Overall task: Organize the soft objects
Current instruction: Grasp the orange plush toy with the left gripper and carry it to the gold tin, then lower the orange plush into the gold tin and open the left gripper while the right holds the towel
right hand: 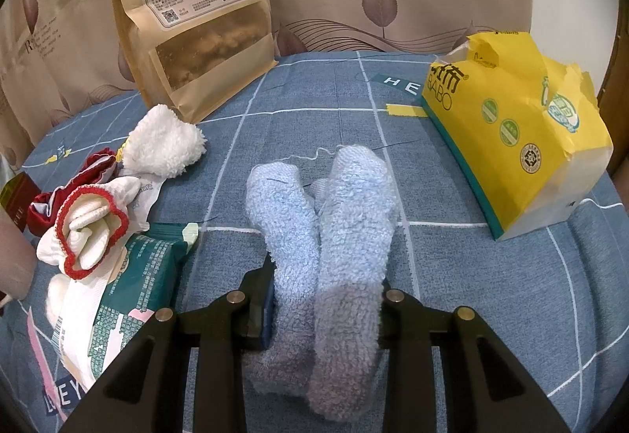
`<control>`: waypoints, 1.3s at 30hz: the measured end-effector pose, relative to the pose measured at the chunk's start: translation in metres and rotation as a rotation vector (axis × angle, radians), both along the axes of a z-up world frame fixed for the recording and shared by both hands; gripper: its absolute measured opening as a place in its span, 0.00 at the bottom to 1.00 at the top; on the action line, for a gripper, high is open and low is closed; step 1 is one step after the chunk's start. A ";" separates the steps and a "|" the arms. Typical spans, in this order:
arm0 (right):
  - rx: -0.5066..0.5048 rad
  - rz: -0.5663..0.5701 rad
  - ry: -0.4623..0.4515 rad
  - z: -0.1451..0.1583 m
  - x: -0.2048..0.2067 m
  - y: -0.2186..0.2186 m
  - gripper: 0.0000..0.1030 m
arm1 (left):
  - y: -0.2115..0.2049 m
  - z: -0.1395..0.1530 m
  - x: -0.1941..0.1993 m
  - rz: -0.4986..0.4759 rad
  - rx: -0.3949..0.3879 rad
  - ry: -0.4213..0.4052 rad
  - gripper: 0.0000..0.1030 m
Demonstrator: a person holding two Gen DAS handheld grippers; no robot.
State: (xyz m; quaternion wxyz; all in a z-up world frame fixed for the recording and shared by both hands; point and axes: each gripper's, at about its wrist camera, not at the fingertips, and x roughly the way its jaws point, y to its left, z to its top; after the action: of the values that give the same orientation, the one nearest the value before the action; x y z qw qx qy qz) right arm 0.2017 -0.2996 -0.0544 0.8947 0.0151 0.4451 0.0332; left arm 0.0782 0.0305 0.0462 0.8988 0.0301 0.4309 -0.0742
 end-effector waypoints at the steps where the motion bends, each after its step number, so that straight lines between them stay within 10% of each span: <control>1: -0.002 0.000 0.000 0.000 0.000 0.000 0.29 | 0.006 0.002 0.000 0.012 0.005 -0.004 0.42; 18: -0.053 0.001 0.001 -0.001 0.001 0.005 0.29 | 0.157 -0.009 0.034 0.320 0.067 0.034 0.42; 39: -0.102 0.007 0.000 -0.002 0.002 0.010 0.30 | 0.223 -0.079 0.099 0.387 0.038 0.170 0.42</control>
State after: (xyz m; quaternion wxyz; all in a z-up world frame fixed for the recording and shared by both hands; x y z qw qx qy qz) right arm 0.2033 -0.2895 -0.0559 0.8941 -0.0323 0.4464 0.0135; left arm 0.1776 0.2540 -0.0329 0.8559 -0.0427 0.5044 0.1059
